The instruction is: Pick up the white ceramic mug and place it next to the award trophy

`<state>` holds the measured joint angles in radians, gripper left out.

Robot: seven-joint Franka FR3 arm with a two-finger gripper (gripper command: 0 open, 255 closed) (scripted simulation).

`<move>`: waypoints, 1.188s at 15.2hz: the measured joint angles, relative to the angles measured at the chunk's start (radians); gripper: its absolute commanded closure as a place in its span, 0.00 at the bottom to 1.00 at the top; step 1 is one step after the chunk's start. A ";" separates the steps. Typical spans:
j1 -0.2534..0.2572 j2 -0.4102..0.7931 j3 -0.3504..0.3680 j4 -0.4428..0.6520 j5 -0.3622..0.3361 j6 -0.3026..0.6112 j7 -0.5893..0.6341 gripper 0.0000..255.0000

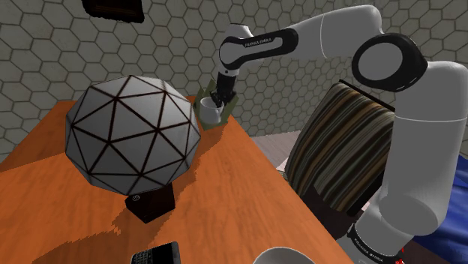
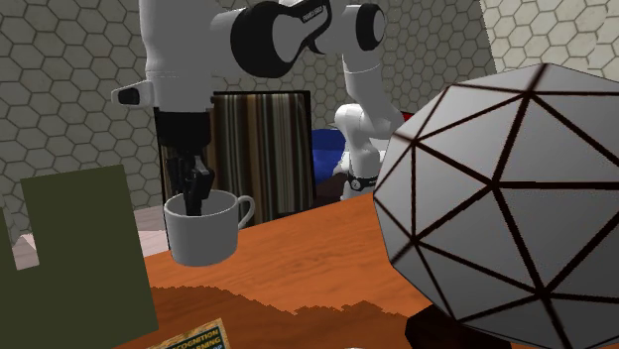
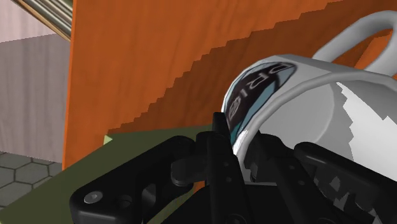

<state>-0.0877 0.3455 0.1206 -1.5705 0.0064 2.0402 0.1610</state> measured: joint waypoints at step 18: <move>-0.001 0.073 -0.005 -0.139 -0.005 0.211 -0.007 1.00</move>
<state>-0.0892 0.4183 0.1159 -1.7097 0.0010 2.2517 0.1536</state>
